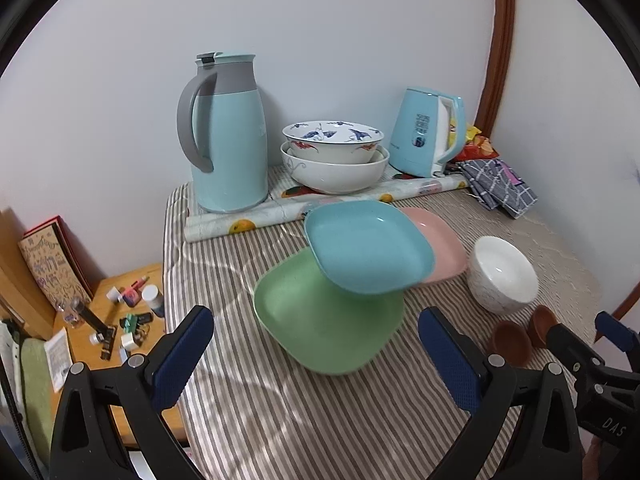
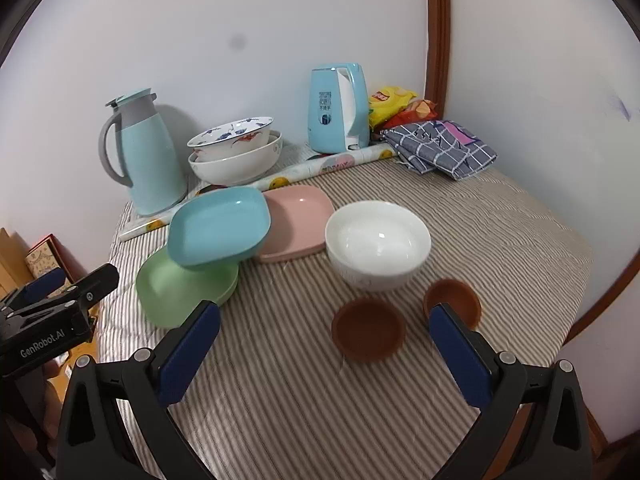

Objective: Organize plates and bowls
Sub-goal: 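Move both grippers to the rim of the light-blue plate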

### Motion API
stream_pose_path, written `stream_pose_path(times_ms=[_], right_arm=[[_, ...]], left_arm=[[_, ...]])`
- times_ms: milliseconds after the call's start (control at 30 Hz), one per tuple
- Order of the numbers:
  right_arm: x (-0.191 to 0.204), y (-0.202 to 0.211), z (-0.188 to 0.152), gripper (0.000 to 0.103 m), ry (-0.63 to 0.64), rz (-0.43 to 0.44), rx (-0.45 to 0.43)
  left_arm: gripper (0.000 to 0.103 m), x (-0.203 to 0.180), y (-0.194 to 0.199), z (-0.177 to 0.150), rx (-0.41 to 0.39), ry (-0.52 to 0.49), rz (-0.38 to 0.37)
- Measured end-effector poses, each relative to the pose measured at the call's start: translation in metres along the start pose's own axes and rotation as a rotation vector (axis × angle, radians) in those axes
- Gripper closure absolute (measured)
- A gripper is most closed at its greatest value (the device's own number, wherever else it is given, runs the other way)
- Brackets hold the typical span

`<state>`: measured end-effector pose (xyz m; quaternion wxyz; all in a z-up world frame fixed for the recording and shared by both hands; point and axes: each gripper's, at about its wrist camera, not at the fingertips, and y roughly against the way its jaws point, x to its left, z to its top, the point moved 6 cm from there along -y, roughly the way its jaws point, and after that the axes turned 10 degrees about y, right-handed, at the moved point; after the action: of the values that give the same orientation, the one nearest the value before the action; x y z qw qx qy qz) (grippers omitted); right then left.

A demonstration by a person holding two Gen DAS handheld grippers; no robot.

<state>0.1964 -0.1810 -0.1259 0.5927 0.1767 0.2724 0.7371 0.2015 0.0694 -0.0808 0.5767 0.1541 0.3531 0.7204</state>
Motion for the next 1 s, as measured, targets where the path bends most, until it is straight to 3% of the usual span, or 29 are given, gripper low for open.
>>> stream_pose_path(times_ms=[233, 400, 567, 700, 1000], right_arm=[[-0.002, -0.030, 0.020, 0.004, -0.007, 0.032, -0.001], [0.008, -0.056, 0.032, 0.026, 0.028, 0.074, 0.037], [0.017, -0.078, 0.042, 0.031, 0.071, 0.101, 0.057], [0.025, -0.090, 0.052, 0.036, 0.093, 0.125, 0.056], [0.047, -0.130, 0.067, 0.054, 0.147, 0.153, 0.090]], left_arm=[[0.000, -0.004, -0.026, 0.020, 0.013, -0.033, 0.025], [0.005, -0.005, -0.047, 0.027, 0.029, -0.039, 0.051], [0.012, -0.005, -0.069, 0.030, 0.051, -0.028, 0.044], [0.023, -0.004, -0.086, 0.031, 0.081, -0.015, 0.032], [0.026, -0.004, -0.117, 0.036, 0.115, -0.006, 0.026]])
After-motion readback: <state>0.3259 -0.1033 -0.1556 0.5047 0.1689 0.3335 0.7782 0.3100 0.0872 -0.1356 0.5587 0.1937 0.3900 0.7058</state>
